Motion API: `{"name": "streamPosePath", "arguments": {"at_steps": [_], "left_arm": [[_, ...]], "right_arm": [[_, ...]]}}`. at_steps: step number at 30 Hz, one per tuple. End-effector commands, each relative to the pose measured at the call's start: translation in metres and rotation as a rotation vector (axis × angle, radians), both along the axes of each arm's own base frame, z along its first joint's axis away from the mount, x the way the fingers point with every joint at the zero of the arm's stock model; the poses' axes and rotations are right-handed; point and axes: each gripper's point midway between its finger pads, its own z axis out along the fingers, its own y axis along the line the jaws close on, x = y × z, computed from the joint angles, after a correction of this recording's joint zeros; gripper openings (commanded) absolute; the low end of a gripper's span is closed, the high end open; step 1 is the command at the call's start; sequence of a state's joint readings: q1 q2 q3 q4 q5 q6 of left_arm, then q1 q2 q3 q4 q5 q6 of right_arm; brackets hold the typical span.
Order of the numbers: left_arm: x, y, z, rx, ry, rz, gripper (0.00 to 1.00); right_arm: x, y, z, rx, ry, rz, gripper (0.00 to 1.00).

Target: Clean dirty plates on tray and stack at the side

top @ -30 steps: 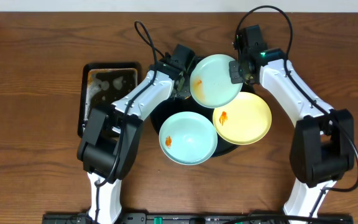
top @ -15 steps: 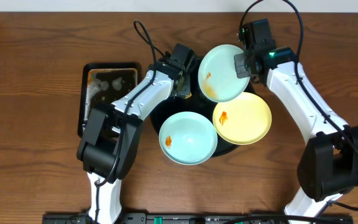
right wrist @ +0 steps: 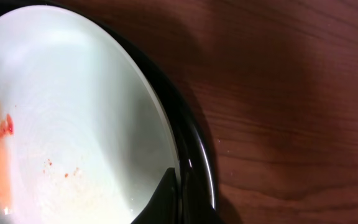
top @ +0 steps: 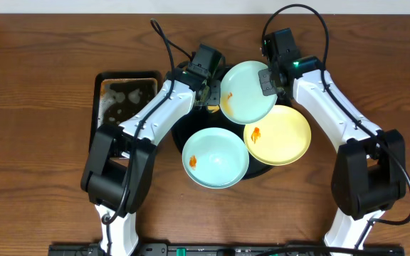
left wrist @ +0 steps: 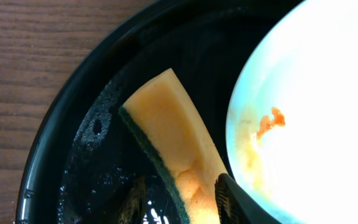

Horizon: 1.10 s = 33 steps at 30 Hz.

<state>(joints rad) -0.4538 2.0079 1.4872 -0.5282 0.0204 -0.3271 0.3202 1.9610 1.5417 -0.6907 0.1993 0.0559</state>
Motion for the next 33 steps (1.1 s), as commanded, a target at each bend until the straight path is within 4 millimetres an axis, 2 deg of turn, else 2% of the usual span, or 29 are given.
{"name": "streamPosePath", "arguments": {"at_steps": [1, 2, 4, 16, 21, 23, 28, 33], "left_arm": [[0.004, 0.000, 0.008, -0.013, -0.020, -0.009, 0.38], [0.006, -0.001, 0.007, -0.015, -0.025, -0.008, 0.24], [0.005, 0.003, 0.004, 0.002, -0.019, 0.009, 0.08], [-0.003, 0.028, -0.006, 0.096, 0.023, 0.054, 0.09], [0.001, 0.041, -0.018, 0.061, 0.049, 0.172, 0.10], [0.006, 0.032, -0.021, 0.010, 0.050, 0.161, 0.10], [0.012, -0.004, -0.028, -0.159, 0.067, 0.083, 0.10], [0.012, -0.016, -0.029, -0.217, 0.079, 0.052, 0.10]], "right_arm": [[-0.001, 0.004, -0.006, -0.004, 0.010, 0.005, 0.01], [-0.001, 0.004, -0.006, -0.005, 0.009, 0.006, 0.01], [-0.002, 0.003, -0.006, -0.011, 0.012, 0.003, 0.01], [-0.001, -0.022, -0.005, -0.077, 0.011, -0.059, 0.01], [-0.003, -0.030, -0.005, -0.105, 0.018, -0.072, 0.01], [-0.002, -0.034, -0.004, -0.124, 0.012, -0.083, 0.01], [-0.003, -0.041, -0.003, -0.155, 0.007, -0.110, 0.01], [-0.002, -0.043, -0.002, -0.164, 0.000, -0.117, 0.01]]}}
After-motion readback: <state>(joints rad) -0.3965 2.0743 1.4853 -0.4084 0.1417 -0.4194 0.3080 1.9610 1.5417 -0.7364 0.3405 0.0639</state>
